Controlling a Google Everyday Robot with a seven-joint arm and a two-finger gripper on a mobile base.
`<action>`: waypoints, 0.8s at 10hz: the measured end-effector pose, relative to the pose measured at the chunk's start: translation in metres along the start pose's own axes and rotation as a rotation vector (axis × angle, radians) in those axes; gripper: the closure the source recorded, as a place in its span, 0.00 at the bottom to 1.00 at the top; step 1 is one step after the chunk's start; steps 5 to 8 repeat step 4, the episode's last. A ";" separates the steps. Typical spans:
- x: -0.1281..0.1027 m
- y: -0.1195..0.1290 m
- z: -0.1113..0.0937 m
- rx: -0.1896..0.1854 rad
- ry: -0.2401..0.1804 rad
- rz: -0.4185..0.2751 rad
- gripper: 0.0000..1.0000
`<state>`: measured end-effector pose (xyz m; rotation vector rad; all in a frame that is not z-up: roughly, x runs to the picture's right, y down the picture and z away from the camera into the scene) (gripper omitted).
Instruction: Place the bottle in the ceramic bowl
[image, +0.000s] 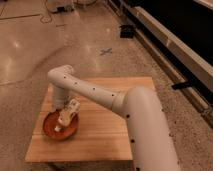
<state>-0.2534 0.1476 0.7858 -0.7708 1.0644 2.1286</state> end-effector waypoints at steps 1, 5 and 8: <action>-0.001 -0.001 -0.001 -0.001 0.000 0.002 0.20; 0.005 0.000 -0.008 -0.008 -0.005 -0.020 0.20; 0.005 0.000 -0.008 -0.008 -0.005 -0.020 0.20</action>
